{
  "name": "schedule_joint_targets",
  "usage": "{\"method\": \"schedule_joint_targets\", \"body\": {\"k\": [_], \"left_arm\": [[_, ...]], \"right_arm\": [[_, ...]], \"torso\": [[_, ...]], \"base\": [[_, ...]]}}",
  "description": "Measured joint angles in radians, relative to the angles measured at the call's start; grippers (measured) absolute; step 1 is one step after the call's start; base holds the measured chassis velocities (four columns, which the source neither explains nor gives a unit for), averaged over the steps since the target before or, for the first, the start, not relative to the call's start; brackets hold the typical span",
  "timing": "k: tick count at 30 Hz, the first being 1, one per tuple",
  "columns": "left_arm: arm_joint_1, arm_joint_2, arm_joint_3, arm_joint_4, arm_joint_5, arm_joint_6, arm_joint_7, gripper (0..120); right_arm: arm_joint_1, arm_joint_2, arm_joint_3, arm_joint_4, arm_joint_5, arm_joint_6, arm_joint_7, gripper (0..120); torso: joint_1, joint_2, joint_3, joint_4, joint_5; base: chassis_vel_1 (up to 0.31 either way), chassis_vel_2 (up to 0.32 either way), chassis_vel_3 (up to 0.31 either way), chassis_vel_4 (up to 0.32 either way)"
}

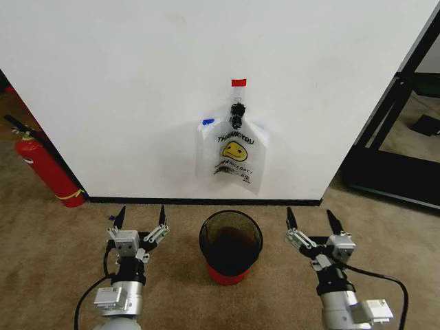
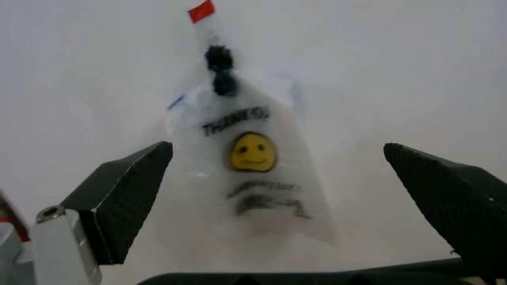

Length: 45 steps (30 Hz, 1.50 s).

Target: Pick up the garbage bag from the wall and place it over the trash bin.

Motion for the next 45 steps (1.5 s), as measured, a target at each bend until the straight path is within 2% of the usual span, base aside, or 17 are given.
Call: {"method": "schedule_joint_targets", "body": {"k": [4, 5, 8, 10, 11, 13, 20, 21, 27, 34, 45], "left_arm": [[-0.015, 0.011, 0.013, 0.006, 0.0, 0.004, 0.0, 100], [-0.015, 0.011, 0.013, 0.006, 0.0, 0.004, 0.0, 100], [-0.047, 0.035, 0.051, 0.035, -0.004, 0.014, 0.001, 100], [-0.059, 0.049, 0.076, 0.056, -0.004, 0.016, 0.002, 100], [-0.054, 0.049, 0.08, 0.058, -0.003, 0.016, 0.002, 100], [-0.047, 0.049, 0.081, 0.058, -0.001, 0.015, 0.002, 100], [-0.028, 0.034, 0.064, 0.052, 0.014, 0.011, 0.002, 100], [-0.028, 0.034, 0.064, 0.052, 0.014, 0.011, 0.002, 100], [-0.04, 0.024, 0.042, 0.064, 0.013, 0.012, 0.002, 100], [-0.049, 0.019, 0.04, 0.07, 0.011, 0.012, 0.002, 100], [-0.045, 0.027, 0.027, 0.062, 0.009, 0.012, 0.002, 100]], "right_arm": [[0.1, -0.106, -0.001, -0.078, 0.184, -0.007, -0.06, 100], [0.1, -0.106, -0.001, -0.078, 0.184, -0.007, -0.06, 100], [0.166, -0.157, 0.028, -0.125, 0.313, -0.032, -0.084, 100], [0.226, -0.19, 0.039, -0.17, 0.409, -0.055, -0.097, 100], [0.256, -0.203, 0.035, -0.19, 0.446, -0.067, -0.105, 100], [0.297, -0.218, 0.025, -0.215, 0.488, -0.082, -0.115, 100], [0.601, -0.284, -0.126, -0.376, 0.65, -0.16, -0.188, 100], [0.601, -0.284, -0.126, -0.376, 0.65, -0.16, -0.188, 100], [0.832, -0.257, -0.266, -0.545, 0.692, -0.18, -0.164, 100], [1.017, -0.188, -0.311, -0.707, 0.707, -0.181, -0.156, 100], [1.088, -0.136, -0.338, -0.796, 0.736, -0.187, -0.141, 100]], "torso": [[0.0, 0.0, 0.0, 0.0002, 0.0003], [0.0, 0.0, 0.0, 0.0002, 0.0003], [0.0, 0.0, 0.0, 0.0001, 0.0003], [0.0, 0.0, 0.0, -0.0012, -0.0002], [0.0, 0.0, 0.0, -0.0003, 0.0002], [0.0, 0.0, 0.0, -0.0004, 0.0005], [0.0, 0.0, 0.0, 0.0, 0.0001], [0.0, 0.0, 0.0, 0.0, 0.0001], [0.0, 0.0, 0.0, -0.0001, -0.0001], [0.0, 0.0, 0.0, 0.0, -0.0003], [0.0, 0.0, 0.0, -0.0002, -0.0003]], "base": [[0.0, 0.0, 0.0, 0.0], [0.0, 0.0, 0.0, 0.0], [0.0, 0.0, 0.0, 0.0], [0.0, 0.0, 0.0, 0.0], [0.0, 0.0, 0.0, 0.0], [0.0, 0.0, 0.0, 0.0], [0.0, 0.0, 0.0, 0.0], [0.0, 0.0, 0.0, 0.0], [0.0, 0.0, 0.0, 0.0], [0.0, 0.0, 0.0, 0.0], [0.0, 0.0, 0.0, 0.0]]}}
